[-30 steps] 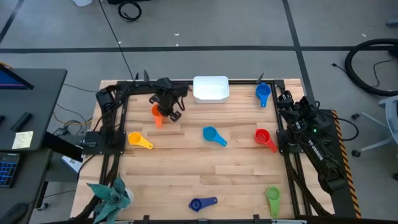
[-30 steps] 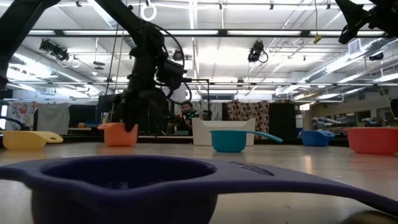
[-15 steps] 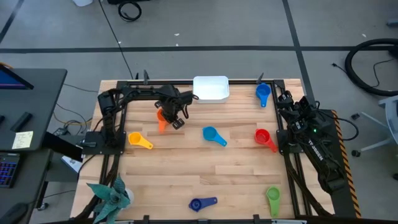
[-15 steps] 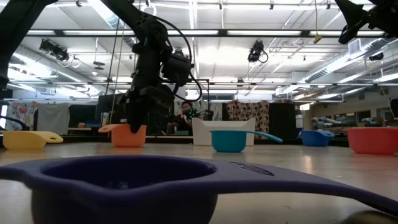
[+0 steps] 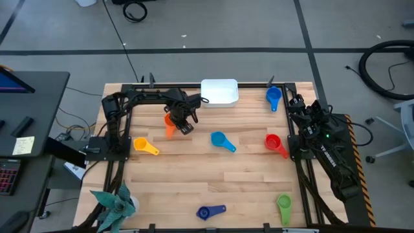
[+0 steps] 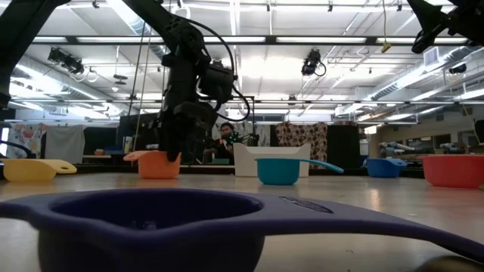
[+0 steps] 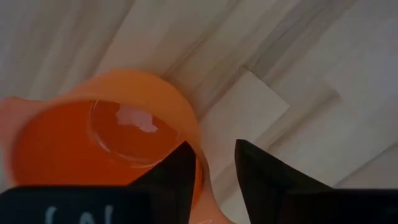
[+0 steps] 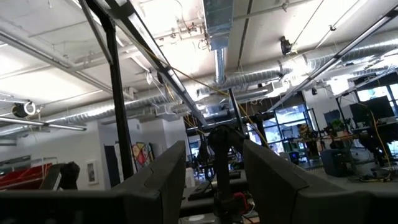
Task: Nest measuring cups in basket
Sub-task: Move the orange cup
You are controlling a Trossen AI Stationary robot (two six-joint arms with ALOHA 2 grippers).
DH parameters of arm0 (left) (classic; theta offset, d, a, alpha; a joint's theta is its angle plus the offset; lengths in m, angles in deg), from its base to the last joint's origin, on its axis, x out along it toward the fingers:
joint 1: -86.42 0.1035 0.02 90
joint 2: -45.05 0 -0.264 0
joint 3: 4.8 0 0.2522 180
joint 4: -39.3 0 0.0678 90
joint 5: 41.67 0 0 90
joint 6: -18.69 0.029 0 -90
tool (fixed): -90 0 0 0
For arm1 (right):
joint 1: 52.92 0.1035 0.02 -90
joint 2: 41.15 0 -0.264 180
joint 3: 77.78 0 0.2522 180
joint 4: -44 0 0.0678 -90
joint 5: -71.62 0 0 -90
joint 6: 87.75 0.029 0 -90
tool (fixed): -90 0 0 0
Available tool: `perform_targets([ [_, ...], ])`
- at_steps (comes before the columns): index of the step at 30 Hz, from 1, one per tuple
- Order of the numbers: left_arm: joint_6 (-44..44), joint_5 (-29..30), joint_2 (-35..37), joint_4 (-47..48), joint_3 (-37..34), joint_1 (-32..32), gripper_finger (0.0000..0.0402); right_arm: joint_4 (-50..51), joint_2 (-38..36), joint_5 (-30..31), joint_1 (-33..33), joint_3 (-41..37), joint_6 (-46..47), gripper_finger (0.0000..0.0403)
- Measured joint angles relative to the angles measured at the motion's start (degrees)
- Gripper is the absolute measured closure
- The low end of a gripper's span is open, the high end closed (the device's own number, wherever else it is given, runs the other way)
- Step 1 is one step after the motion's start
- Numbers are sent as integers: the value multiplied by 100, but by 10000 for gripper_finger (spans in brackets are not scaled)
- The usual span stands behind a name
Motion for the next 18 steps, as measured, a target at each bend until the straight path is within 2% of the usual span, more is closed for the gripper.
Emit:
perform_targets([
  [12,-41,15,1,469,0,166,276,10,1,-19,-2,0,-23,238],
  [18,-195,579,304,483,0,243,276,219,0,-281,-7,2,-4,238],
])
